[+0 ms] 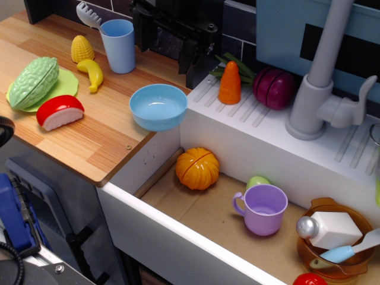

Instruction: Lift bowl

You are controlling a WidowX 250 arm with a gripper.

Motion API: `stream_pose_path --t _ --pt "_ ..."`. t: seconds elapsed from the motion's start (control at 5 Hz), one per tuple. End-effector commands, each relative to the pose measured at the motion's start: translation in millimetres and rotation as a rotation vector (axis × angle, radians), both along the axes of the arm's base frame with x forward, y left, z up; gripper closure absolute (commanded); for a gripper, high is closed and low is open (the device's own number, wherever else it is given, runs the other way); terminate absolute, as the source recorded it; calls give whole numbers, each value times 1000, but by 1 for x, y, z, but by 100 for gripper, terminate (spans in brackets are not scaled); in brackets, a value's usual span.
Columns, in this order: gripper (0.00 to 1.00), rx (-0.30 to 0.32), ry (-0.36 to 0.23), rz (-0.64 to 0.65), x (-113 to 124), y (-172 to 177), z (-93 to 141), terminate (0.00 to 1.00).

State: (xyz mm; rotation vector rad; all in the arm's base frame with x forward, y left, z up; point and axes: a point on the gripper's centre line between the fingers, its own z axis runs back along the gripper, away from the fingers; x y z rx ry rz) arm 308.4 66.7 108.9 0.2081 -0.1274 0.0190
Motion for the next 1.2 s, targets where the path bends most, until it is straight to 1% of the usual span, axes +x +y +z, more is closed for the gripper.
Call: stream_pose_path --t 0.0,0.2,0.4,0.6,0.8,1.0 --pt "0 0 0 0 0 0 0 0" --pt "0 -4 8 -4 1 -4 -19 0" --pt "0 -25 -7 -18 5 -6 -36 0" --pt "0 -60 -18 -28 8 -4 -50 0" --pt "0 -108 -34 -34 9 -3 -67 0" --pt "0 -113 -48 -34 10 0 -80 0"
